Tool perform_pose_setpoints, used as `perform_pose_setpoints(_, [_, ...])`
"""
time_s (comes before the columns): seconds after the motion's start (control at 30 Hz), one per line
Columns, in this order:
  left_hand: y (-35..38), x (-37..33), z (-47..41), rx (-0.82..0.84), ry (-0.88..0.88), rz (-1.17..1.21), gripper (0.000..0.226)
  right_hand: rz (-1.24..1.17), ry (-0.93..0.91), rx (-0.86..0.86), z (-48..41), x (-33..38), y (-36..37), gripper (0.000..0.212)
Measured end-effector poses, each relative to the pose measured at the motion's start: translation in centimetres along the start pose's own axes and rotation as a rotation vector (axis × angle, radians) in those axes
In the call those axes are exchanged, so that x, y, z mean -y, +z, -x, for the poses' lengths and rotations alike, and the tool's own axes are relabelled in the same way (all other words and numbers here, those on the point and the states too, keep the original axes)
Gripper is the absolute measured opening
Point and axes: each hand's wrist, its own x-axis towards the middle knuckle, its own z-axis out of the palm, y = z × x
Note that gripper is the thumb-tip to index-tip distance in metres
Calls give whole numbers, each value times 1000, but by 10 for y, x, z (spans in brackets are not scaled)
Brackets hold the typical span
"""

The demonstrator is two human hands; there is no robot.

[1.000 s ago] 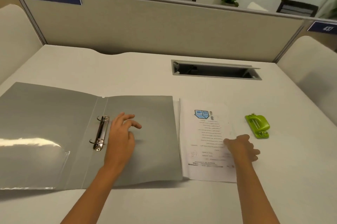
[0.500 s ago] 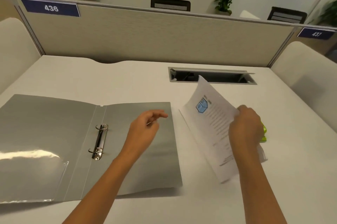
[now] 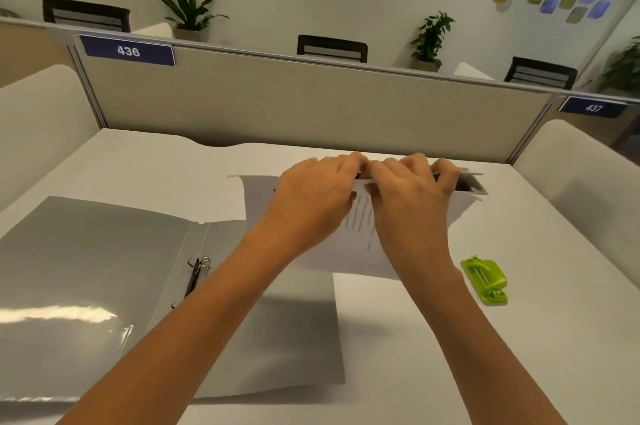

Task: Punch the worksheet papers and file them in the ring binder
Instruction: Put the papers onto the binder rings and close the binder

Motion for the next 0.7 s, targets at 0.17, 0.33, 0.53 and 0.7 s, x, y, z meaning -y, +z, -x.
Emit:
perform_pose_setpoints(0.17, [-17, 26, 9, 207, -136, -29, 20, -120, -106, 77, -2, 16, 2, 18])
perform_pose_setpoints(0.33, [-27, 57, 38, 289, -257, 242, 18, -364, -102, -25, 3, 25, 12, 39])
perform_pose_setpoints(0.53, [-16, 87, 79, 119, -571, 518, 10, -467, 48, -209, 35, 25, 36, 43])
perform_pose_setpoints(0.7, [-1, 94, 105, -24, -881, 785, 16, -634, 352, -25, 67, 38, 66, 56])
